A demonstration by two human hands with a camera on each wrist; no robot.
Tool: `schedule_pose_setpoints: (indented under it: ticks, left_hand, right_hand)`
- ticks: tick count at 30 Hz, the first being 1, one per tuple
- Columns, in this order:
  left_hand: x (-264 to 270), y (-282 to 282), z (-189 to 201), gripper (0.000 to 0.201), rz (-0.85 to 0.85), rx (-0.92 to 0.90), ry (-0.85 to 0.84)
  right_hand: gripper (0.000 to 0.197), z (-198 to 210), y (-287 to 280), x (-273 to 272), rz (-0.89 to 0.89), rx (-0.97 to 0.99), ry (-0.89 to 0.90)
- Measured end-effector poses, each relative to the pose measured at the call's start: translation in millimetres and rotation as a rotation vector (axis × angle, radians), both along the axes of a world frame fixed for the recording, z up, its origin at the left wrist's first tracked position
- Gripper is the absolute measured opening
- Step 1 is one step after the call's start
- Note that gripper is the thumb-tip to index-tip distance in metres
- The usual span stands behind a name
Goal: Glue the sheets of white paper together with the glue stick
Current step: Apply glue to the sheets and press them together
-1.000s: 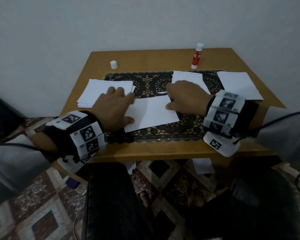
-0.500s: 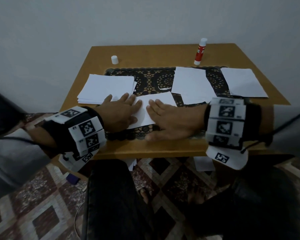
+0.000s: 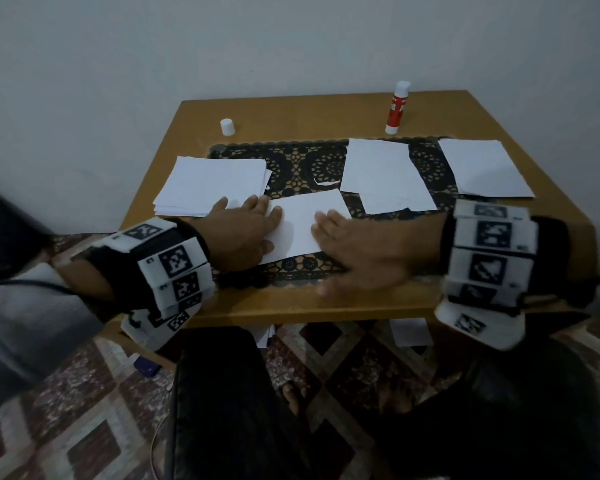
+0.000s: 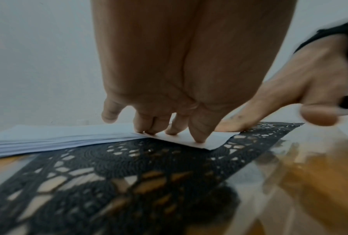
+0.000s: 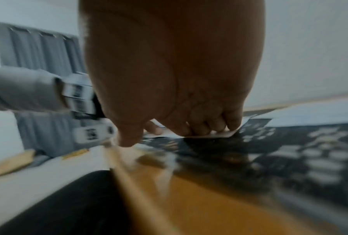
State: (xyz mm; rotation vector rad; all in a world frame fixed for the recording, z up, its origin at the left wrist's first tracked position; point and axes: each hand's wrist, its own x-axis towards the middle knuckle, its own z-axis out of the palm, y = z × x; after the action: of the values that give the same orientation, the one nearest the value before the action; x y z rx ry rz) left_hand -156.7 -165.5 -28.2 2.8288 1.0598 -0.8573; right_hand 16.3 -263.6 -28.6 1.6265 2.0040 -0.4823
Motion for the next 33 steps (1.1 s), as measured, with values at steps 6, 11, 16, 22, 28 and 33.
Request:
schedule_pose_setpoints:
  ticks: [6,11,16,22,28,33]
  left_hand:
    - [25.6,-17.9,2.4,0.068,0.001,-0.051,-0.034]
    - [32.8,-34.0,6.5,0.07,-0.101,-0.266,-0.108]
    - [5.3,-34.1,7.7,0.083,-0.029,-0.2,-0.051]
    - [-24.9,-42.9,5.1,0.095,-0.043,-0.251,-0.035]
    - [-20.2,-50.5,12.1,0.091,-0.074,-0.29,0.021]
    - [0.0,-24.4,13.8,0.087,0.027,-0.163,0.033]
  right_hand:
    - [0.102,1.2,-9.0,14.5,-0.056,0.039,0.012]
    - [0.084,8.5,-3.7,21.8,-0.092,0.012,0.054]
    - [0.085,7.4,-5.3,18.8,-0.095,0.025,0.049]
    - [0.089,7.5,-6.6,19.0,-0.08,0.026,0.051]
    - [0.089,5.0,-5.2,20.5,-0.077,0.028,0.054]
    - [0.089,6.3,-7.5,20.1,-0.078,0.049,0.053]
